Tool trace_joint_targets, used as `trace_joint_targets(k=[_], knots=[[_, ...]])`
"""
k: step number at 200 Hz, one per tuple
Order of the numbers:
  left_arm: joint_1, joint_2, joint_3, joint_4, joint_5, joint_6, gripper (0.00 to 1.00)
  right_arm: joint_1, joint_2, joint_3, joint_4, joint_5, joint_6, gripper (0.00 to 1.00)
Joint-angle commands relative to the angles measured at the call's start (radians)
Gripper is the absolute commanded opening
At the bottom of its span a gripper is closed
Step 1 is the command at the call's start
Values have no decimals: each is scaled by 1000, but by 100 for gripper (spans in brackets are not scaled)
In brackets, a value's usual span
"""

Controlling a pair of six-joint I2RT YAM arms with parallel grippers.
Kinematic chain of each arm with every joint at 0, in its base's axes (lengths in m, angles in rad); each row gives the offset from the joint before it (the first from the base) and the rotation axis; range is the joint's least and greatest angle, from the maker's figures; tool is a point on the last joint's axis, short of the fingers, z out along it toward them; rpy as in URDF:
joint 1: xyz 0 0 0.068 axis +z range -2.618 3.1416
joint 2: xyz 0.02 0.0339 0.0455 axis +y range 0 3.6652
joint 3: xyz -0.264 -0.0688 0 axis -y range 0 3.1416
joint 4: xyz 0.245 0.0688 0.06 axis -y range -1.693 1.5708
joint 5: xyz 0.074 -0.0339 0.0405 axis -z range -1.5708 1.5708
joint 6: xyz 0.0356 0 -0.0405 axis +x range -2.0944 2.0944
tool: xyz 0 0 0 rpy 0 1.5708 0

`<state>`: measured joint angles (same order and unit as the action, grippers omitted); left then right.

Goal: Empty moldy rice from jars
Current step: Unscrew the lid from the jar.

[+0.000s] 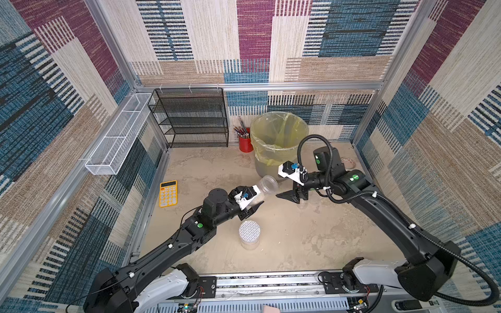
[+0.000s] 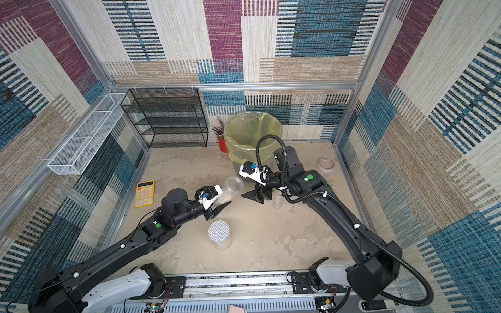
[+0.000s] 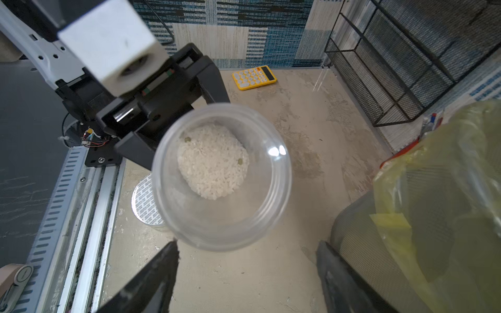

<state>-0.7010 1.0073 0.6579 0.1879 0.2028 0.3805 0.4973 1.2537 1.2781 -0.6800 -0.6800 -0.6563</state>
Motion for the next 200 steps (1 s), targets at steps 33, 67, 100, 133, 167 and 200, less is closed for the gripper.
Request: trace_joint_targets(k=[33, 67, 100, 133, 167, 200], knots=[[0, -16, -5, 99, -64, -5, 0, -8, -165, -119, 208, 85, 269, 81], [0, -15, -10, 137, -122, 21, 0, -8, -183, 46, 137, 212, 674, 81], [0, -12, -36, 209, -172, 35, 0, -8, -85, 265, -66, 190, 951, 80], [-2, 25, -36, 253, -189, 53, 0, -7, 36, 381, -204, 171, 1117, 78], [-6, 66, -22, 262, -201, 73, 0, -6, 141, 479, -268, 203, 1153, 80], [-9, 83, -19, 266, -205, 86, 0, 8, 250, 564, -330, 215, 1145, 80]])
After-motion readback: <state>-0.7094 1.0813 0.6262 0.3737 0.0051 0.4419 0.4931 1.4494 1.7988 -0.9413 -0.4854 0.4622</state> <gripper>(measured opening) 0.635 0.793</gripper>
